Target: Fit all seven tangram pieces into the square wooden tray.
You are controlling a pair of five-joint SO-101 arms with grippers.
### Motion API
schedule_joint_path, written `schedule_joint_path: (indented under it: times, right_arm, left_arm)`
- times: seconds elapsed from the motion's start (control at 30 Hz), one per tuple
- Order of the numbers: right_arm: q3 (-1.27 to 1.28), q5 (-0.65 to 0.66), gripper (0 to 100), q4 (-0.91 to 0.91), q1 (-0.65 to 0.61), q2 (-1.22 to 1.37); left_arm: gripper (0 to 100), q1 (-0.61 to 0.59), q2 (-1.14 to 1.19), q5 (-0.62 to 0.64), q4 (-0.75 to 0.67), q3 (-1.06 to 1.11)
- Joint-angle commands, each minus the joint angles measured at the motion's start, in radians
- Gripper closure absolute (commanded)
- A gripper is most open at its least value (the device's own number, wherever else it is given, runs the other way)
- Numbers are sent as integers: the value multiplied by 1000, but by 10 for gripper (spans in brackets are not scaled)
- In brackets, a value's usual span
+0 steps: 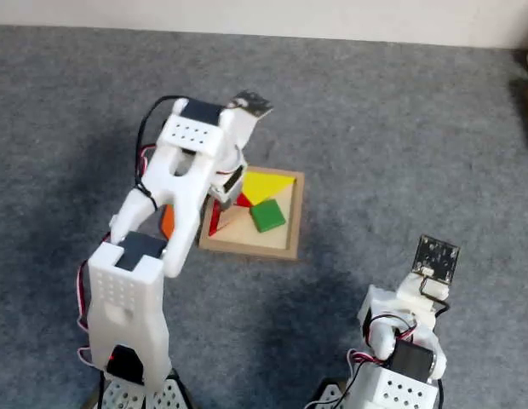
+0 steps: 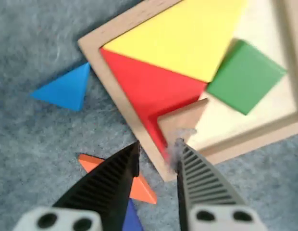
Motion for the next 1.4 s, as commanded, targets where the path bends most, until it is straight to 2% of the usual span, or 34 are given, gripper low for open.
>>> schedule_joint_path:
  times: [0.0,0.17,0.67,0.87,1.13,1.37]
  right_arm:
    - [116,12,993,-16,10,-10]
    - [116,12,993,-16,10,-10]
    - [116,12,993,-16,10,-10]
    - [116,12,993,-16,10,-10]
    - [116,12,993,-16,10,-10]
    - [116,12,993,-16,10,-10]
  left_arm:
    - [870,58,-8,-5,34,-87]
    - [870,65,-1,-9,17,-96]
    - [870,35,62,31,-161,-76]
    - [870,42,154,38,-152,-76]
    - [870,104,153,38,-44,-81]
    - [870,120,70,41,-32,-79]
